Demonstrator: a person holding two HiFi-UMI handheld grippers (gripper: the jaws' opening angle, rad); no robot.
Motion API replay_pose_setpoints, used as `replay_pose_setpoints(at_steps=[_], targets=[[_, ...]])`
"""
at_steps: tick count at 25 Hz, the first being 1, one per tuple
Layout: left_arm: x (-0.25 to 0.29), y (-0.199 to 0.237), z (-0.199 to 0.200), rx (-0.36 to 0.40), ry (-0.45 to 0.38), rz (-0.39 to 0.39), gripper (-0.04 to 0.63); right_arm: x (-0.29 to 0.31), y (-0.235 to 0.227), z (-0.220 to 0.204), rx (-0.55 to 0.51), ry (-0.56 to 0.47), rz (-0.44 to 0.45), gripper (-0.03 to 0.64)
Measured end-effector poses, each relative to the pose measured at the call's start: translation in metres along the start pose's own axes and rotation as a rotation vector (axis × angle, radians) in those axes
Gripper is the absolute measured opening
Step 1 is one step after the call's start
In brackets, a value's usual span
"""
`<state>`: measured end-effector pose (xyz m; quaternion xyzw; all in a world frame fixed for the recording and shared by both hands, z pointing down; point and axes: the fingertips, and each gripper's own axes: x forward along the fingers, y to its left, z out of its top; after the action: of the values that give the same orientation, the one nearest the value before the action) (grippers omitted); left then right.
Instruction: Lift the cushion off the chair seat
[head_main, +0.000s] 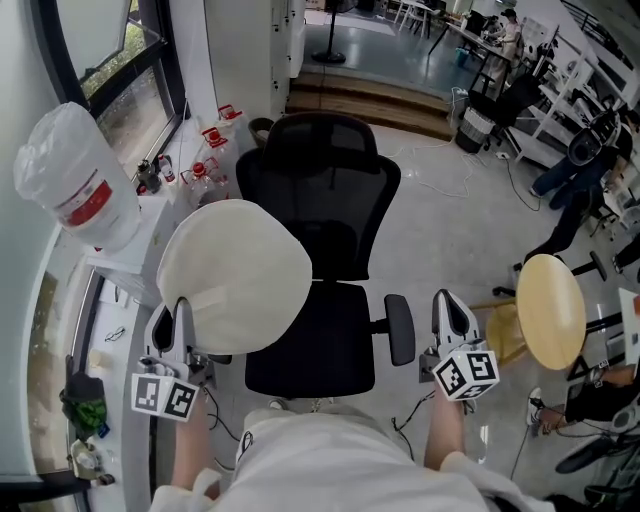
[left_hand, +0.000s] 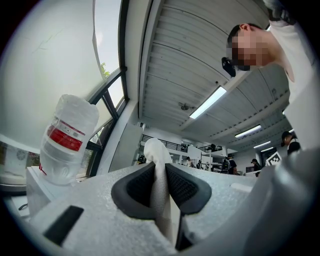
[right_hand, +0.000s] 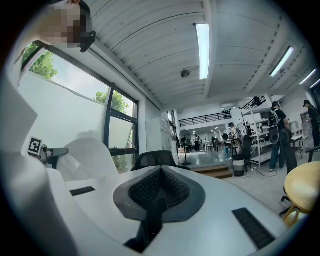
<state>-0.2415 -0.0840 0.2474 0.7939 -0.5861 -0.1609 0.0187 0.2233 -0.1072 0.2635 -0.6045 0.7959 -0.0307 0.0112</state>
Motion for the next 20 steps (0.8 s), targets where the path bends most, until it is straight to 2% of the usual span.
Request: replay_pose_setpoints(at_steps=[20], targets=[[0.015,-0.028,-0.005,0.028,0.025,-0.011,0.060,0.002,-0.013,-0.023,0.039,0.022,0.043,0.002]])
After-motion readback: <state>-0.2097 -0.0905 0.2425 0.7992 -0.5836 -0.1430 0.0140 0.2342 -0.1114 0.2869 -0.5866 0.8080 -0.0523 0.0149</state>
